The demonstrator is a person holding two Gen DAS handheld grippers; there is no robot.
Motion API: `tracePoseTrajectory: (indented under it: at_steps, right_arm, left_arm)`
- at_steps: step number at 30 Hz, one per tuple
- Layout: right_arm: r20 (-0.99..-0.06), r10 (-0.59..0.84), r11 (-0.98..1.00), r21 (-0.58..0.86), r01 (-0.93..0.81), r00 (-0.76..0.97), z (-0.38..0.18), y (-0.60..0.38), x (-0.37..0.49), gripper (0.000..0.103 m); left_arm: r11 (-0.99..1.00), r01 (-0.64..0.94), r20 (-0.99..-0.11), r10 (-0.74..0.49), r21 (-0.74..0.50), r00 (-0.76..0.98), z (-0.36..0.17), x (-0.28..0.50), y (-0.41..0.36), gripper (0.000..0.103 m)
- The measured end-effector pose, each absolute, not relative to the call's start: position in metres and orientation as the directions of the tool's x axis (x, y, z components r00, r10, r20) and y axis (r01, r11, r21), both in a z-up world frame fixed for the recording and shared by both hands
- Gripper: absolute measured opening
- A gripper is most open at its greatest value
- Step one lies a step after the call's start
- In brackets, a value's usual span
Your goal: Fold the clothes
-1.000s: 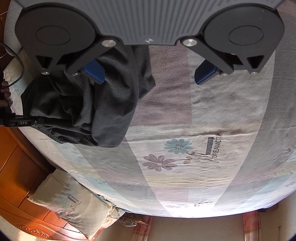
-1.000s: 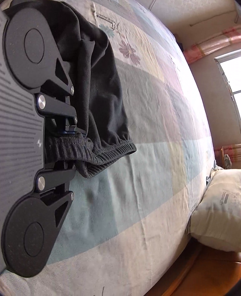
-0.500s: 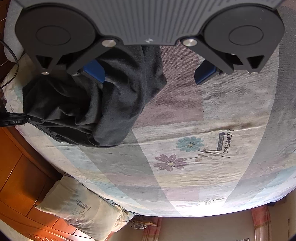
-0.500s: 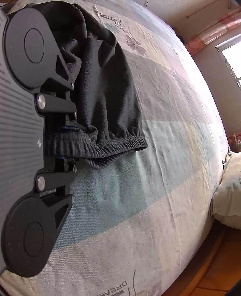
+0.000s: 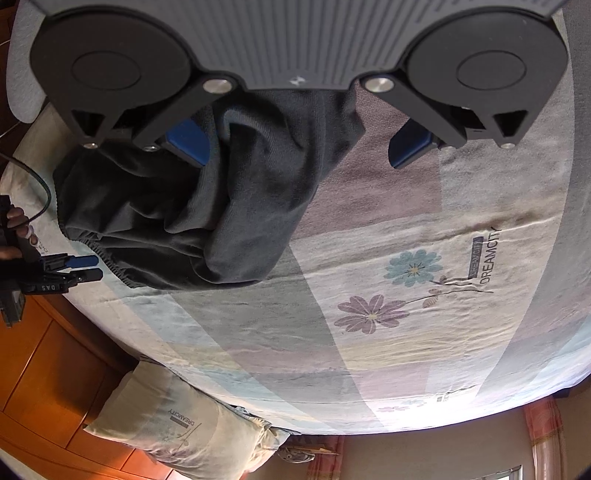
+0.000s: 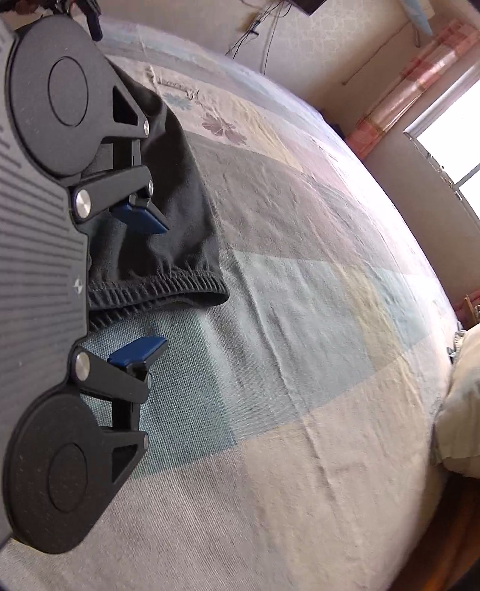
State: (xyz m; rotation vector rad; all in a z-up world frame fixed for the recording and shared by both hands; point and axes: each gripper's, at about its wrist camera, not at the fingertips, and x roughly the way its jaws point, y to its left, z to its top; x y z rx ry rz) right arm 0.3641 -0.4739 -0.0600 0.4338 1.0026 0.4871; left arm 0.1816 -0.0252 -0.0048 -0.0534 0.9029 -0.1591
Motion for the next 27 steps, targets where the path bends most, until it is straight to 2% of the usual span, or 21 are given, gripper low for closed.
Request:
tracePoseTrajectory:
  at_steps: [3,4,9,13,24,27]
  right_arm:
    - [-0.664,0.626,0.771,0.608,-0.191,0.409,-0.078,-0.478,0.381,0.073]
    - [-0.635,0.656,0.743,0.639,-0.199,0.407,-0.08,-0.478,0.387,0.08]
    - [-0.561,0.734,0.664,0.711,-0.232,0.382,-0.092,-0.455,0.415,0.083]
    - [-0.515,0.776,0.614,0.749,-0.25,0.363,-0.098,-0.445,0.425,0.09]
    - [-0.471,0.835,0.541,0.799,-0.262,0.285,-0.102,-0.452,0.399,0.089]
    - [-0.485,0.821,0.562,0.782,-0.271,0.302,-0.102,-0.438,0.414,0.083]
  left_arm:
    - [0.987,0.126,-0.78,-0.155,-0.099,0.606,-0.007,0.191,-0.033,0.102]
    - [0.987,0.125,-0.78,-0.153,-0.097,0.607,-0.008,0.194,-0.036,0.102]
    - [0.986,0.133,-0.774,-0.158,-0.097,0.613,-0.009,0.209,-0.049,0.102]
    - [0.982,0.154,-0.764,-0.182,-0.109,0.619,-0.007,0.217,-0.059,0.102]
    - [0.981,0.165,-0.781,-0.184,-0.105,0.597,-0.018,0.22,-0.061,0.102]
    - [0.98,0.161,-0.779,-0.191,-0.117,0.597,-0.018,0.222,-0.062,0.102]
